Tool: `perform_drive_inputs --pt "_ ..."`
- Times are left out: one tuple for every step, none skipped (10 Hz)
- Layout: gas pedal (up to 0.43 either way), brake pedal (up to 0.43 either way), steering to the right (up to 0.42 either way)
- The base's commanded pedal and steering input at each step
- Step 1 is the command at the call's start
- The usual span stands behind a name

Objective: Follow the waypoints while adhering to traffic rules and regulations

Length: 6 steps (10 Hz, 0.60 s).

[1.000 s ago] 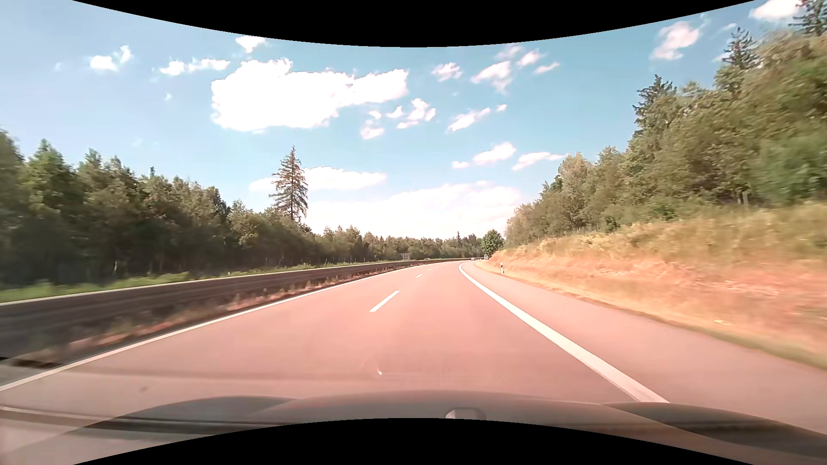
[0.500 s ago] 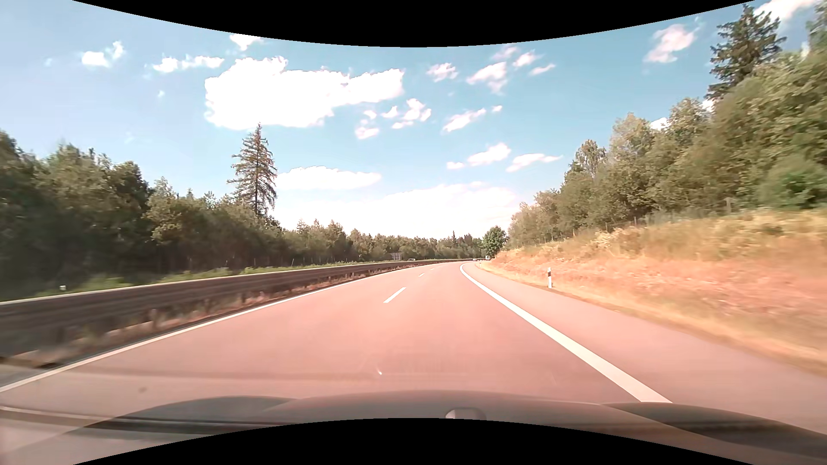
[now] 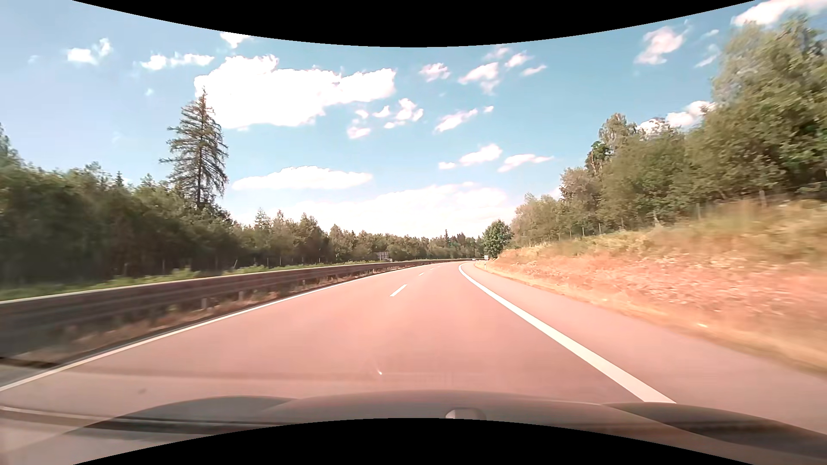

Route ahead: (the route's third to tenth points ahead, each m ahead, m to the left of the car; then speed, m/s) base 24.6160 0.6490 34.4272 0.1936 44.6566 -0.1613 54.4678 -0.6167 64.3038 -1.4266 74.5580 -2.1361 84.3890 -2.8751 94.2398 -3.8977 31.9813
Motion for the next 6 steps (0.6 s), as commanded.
perform_drive_inputs --pt "0.370 0.000 0.008" --pt "0.378 0.000 0.007" --pt "0.378 0.000 0.005" --pt "0.378 0.000 0.005" --pt "0.378 0.000 0.005" --pt "0.378 0.000 0.005"
